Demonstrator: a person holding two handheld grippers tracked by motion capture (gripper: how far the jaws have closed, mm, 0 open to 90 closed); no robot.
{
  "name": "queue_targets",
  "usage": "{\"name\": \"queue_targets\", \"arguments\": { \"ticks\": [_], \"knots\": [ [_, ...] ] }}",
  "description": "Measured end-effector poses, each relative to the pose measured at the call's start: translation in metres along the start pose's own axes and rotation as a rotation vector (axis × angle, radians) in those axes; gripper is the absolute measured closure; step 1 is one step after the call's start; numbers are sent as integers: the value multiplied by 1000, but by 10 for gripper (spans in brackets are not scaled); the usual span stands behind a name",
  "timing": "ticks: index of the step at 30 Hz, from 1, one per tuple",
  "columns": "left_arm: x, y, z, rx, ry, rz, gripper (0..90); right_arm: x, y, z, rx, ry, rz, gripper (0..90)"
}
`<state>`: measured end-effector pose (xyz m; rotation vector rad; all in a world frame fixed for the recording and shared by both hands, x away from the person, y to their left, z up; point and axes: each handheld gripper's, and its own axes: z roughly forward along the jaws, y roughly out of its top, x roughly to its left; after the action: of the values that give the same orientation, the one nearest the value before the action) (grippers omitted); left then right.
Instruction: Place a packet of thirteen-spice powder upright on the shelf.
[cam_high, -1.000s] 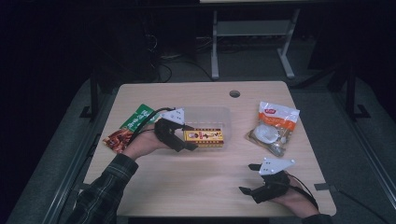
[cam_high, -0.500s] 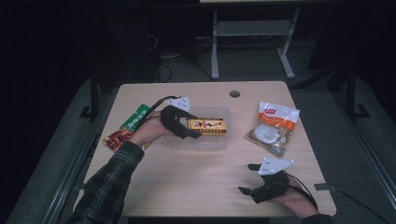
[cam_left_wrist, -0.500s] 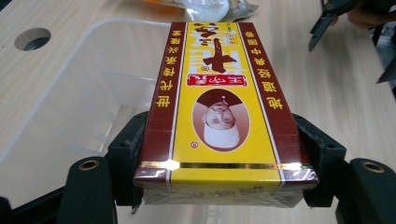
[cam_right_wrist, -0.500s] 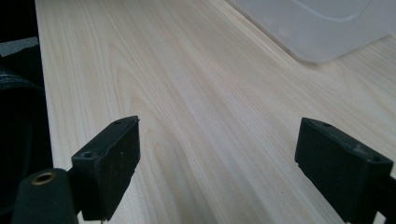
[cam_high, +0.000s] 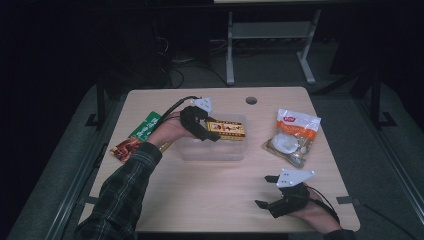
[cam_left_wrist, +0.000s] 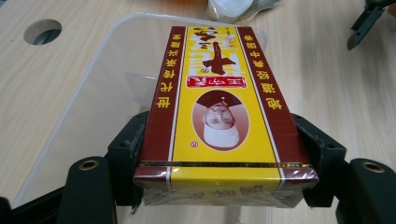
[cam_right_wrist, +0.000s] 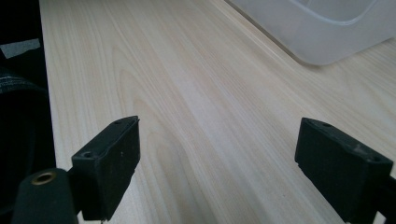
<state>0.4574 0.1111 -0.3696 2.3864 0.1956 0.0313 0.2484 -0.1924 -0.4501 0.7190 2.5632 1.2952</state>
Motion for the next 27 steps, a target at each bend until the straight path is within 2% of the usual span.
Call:
{"name": "queue_targets", "arguments": {
  "ticks": [7, 14, 27],
  "knots": [
    [4, 0, 8, 0, -4, -13, 314, 0, 0, 0, -5, 3, 0, 136],
    [8, -1, 8, -24, -12, -30, 313, 0, 0, 0, -5, 4, 2, 136],
    [13, 15, 6, -38, -8, -6, 312, 0, 0, 0, -5, 7, -3, 136]
  ]
}}
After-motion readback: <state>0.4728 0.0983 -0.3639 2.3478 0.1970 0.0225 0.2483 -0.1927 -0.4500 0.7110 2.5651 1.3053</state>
